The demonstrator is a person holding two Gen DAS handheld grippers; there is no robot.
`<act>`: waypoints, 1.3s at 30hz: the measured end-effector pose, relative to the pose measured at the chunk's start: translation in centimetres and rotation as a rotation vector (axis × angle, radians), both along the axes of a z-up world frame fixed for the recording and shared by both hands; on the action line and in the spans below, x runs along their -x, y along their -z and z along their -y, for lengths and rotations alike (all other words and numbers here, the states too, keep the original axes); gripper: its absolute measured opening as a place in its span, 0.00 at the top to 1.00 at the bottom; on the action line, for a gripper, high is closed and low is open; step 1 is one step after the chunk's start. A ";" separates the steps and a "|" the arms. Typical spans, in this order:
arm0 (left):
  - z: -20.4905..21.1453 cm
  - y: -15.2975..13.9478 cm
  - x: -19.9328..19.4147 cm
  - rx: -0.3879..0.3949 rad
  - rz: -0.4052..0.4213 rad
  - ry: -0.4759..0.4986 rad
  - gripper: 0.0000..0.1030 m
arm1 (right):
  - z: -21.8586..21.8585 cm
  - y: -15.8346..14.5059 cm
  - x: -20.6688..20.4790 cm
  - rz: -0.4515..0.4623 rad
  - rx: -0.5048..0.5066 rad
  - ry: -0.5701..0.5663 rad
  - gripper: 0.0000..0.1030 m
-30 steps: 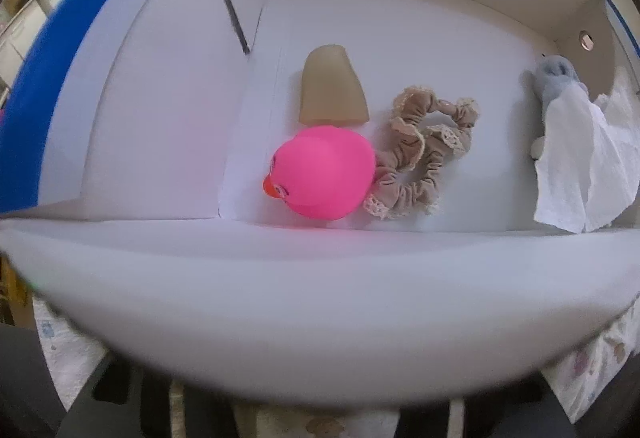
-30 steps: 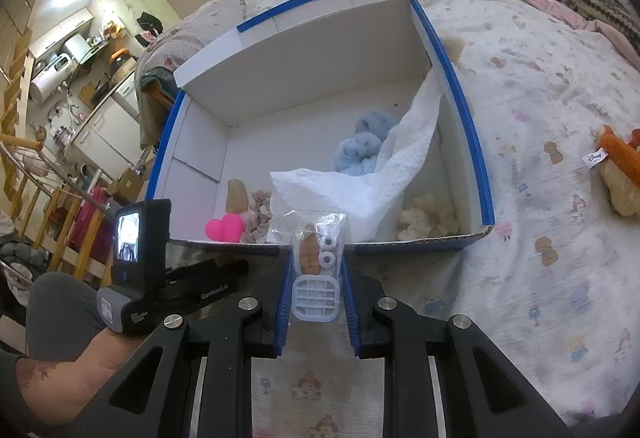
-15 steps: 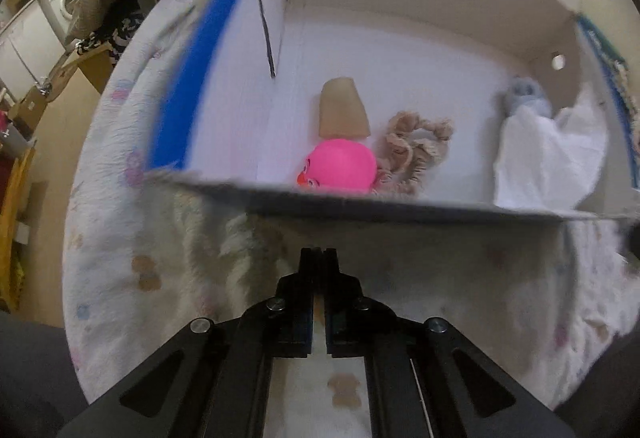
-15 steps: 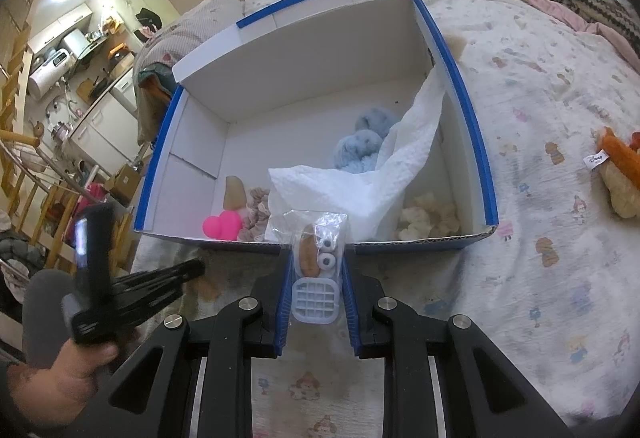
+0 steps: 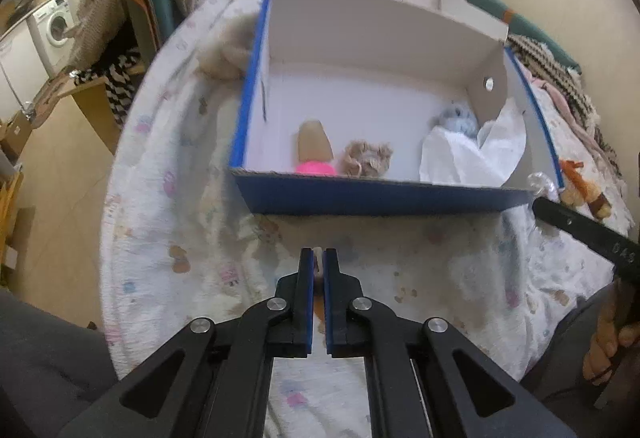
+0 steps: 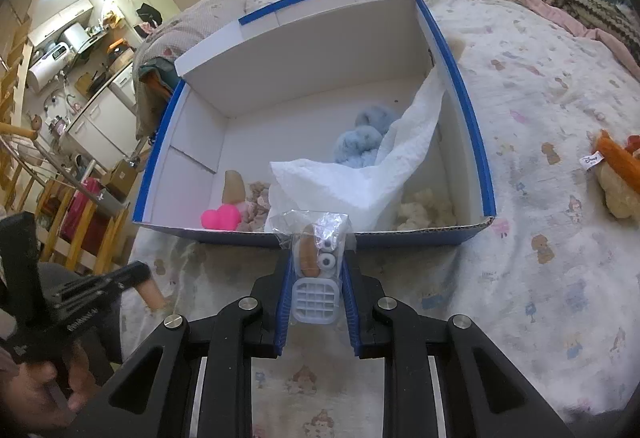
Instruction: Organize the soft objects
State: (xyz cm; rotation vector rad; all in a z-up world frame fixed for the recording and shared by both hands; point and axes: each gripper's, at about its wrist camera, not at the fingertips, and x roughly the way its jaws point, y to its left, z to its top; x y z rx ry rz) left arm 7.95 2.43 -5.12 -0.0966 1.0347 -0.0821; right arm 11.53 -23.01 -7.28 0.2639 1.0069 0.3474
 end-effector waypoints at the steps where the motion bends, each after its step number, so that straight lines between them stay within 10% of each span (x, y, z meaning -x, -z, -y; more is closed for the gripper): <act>1: -0.3 -0.2 0.1 0.007 0.002 -0.001 0.96 | 0.0 -0.1 0.1 0.002 -0.004 0.000 0.76; 23: -1.8 -8.6 -6.3 0.040 0.164 -0.005 0.96 | 1.3 -6.1 -1.0 0.151 -0.092 0.023 0.76; 39: 2.1 -4.0 -14.2 -0.065 0.078 -0.001 0.96 | -0.5 -2.7 -7.9 0.035 -0.027 0.036 0.76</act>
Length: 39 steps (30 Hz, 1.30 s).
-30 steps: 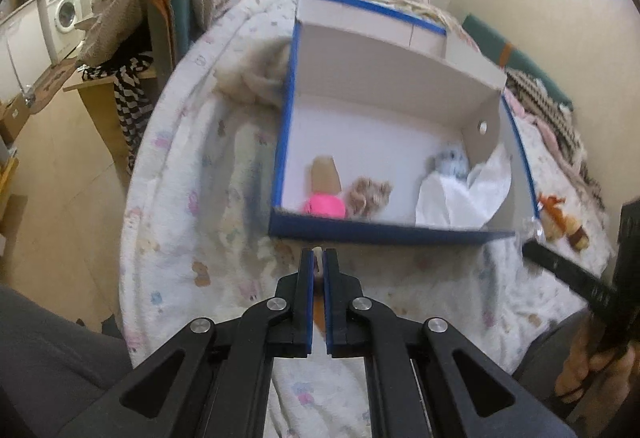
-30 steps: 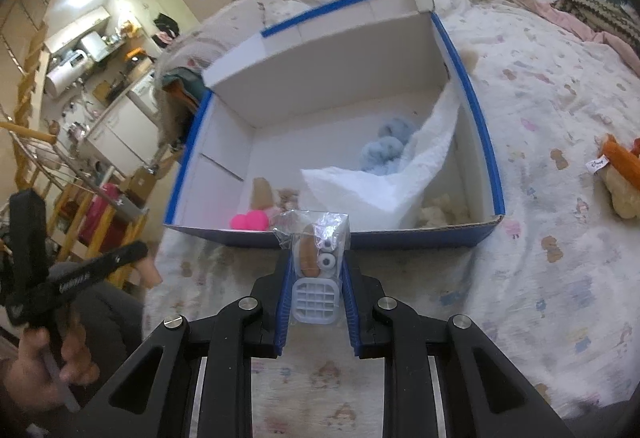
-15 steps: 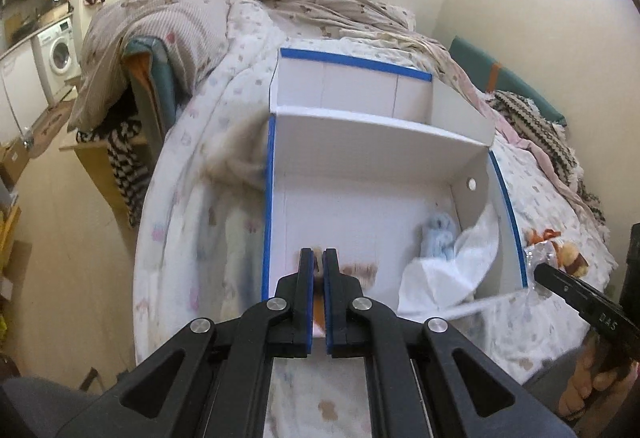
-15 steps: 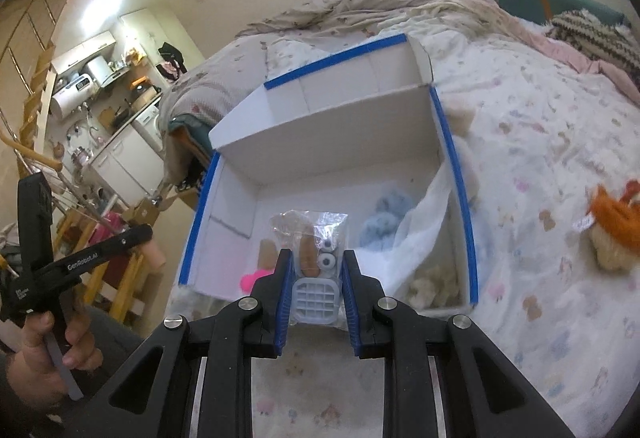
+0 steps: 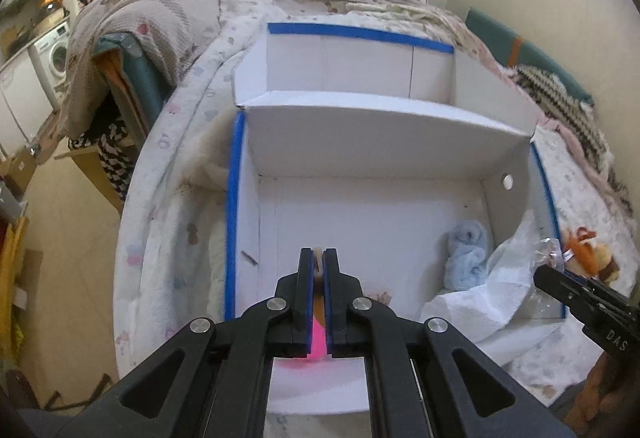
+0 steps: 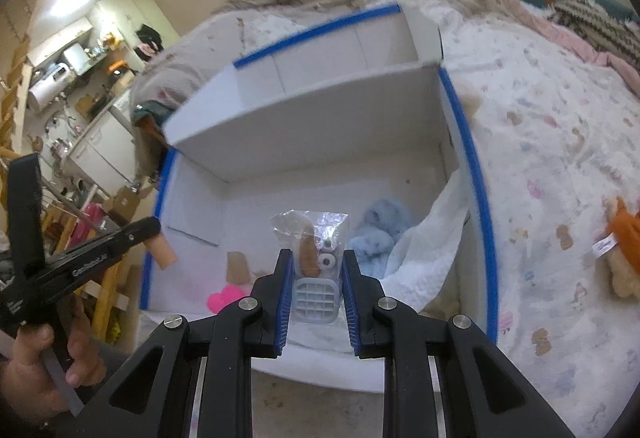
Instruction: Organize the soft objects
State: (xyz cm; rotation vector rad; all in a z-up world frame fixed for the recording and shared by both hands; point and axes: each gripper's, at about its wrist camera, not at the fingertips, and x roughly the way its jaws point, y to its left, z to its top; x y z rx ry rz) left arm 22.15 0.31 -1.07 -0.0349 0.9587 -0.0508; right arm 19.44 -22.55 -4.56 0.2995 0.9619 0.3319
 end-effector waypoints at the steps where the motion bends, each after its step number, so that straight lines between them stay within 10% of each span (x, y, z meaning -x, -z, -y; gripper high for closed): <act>1: 0.2 0.2 -0.2 -0.006 -0.004 0.003 0.96 | -0.1 0.5 -0.4 -0.016 0.006 0.000 0.76; 25: 1.9 4.7 -3.3 -0.085 -0.073 -0.002 0.96 | -1.5 3.6 -4.5 -0.092 -0.028 0.037 0.74; 34: 1.8 4.3 -3.0 -0.085 -0.076 -0.022 0.89 | -0.7 2.0 -3.2 -0.037 -0.074 0.064 0.21; 39: 2.4 3.2 -2.0 -0.104 -0.056 -0.005 0.48 | -0.9 0.7 -2.2 0.015 -0.042 0.073 0.00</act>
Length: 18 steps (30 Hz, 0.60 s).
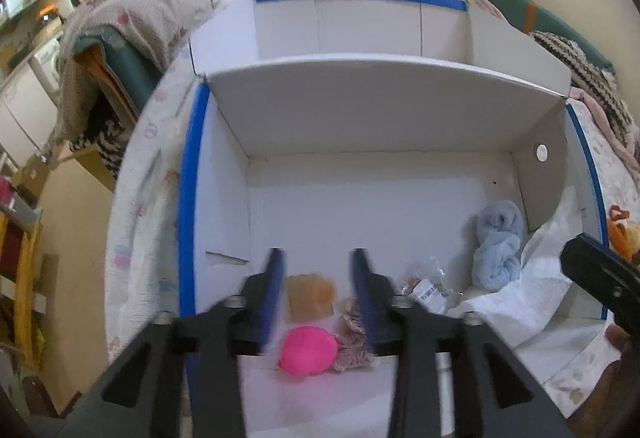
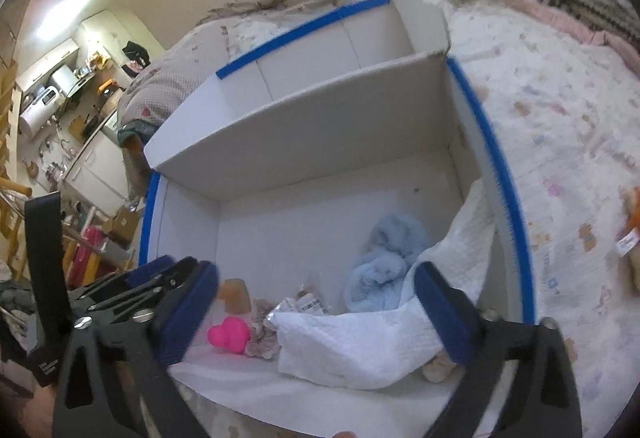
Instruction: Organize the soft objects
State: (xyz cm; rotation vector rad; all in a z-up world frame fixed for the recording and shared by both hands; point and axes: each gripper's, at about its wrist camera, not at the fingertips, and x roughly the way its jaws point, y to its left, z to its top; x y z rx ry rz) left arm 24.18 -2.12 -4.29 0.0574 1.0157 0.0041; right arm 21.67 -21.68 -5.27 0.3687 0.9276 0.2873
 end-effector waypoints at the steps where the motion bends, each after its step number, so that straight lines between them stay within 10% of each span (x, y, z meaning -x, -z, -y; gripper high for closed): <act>1: 0.0 -0.4 0.3 0.001 0.015 0.002 0.43 | 0.1 -0.4 0.3 0.021 0.008 0.007 0.00; 18: -2.9 -5.4 5.2 -0.005 0.137 -0.058 0.24 | 0.9 -2.8 5.3 0.140 0.033 0.058 0.00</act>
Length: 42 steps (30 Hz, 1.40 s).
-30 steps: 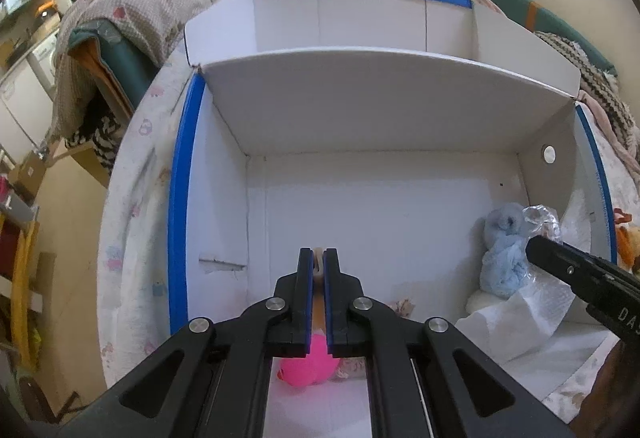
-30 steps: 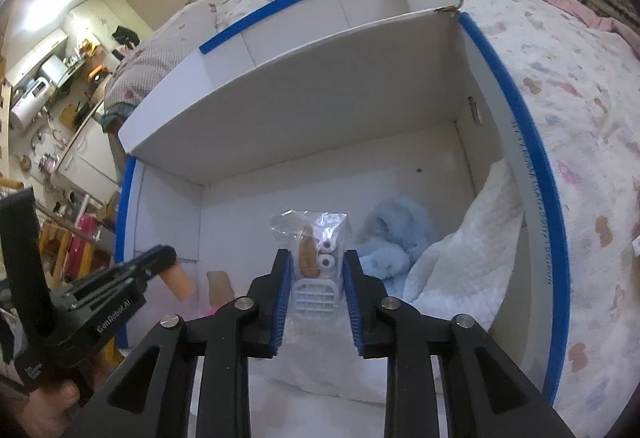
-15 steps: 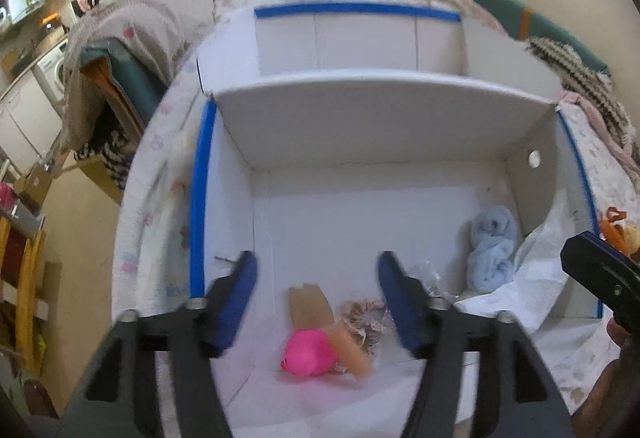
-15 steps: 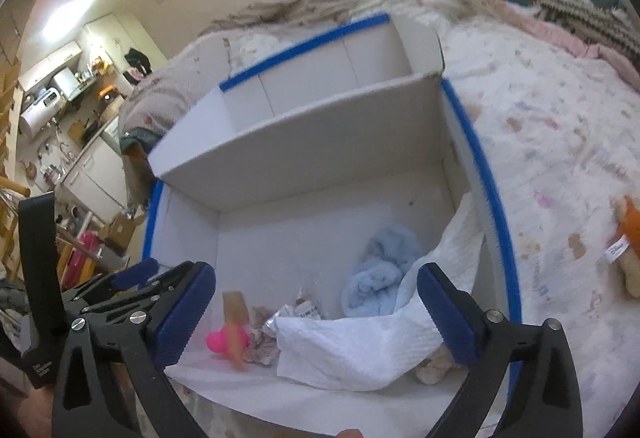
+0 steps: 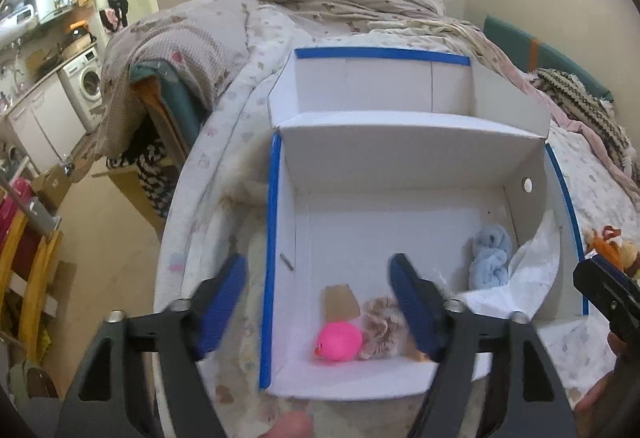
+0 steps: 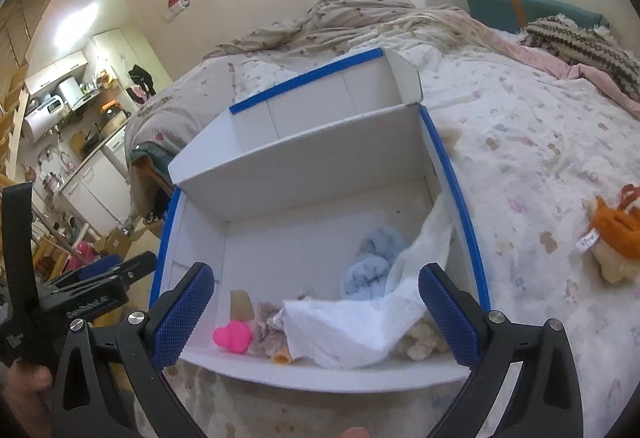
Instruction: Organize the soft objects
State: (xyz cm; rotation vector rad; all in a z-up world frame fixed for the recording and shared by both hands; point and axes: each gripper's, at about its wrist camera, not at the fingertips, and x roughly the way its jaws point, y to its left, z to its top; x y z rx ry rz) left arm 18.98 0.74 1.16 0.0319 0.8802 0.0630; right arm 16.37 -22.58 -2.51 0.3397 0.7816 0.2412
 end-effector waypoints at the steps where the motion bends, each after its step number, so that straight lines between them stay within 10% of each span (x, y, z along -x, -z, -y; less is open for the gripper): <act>1: -0.2 0.0 0.4 0.009 -0.002 0.002 0.24 | 0.0 0.1 0.4 0.001 0.003 -0.001 0.00; 9: -1.7 1.7 5.3 0.057 -0.002 0.072 0.01 | 0.5 1.8 4.2 -0.022 0.055 -0.008 0.00; 22: -3.7 1.0 12.3 0.033 0.235 0.016 0.01 | -1.1 0.6 9.6 0.100 0.148 -0.006 0.00; 42: -3.7 2.5 11.7 0.039 0.173 0.013 0.01 | -1.7 0.9 8.6 0.137 0.178 0.024 0.00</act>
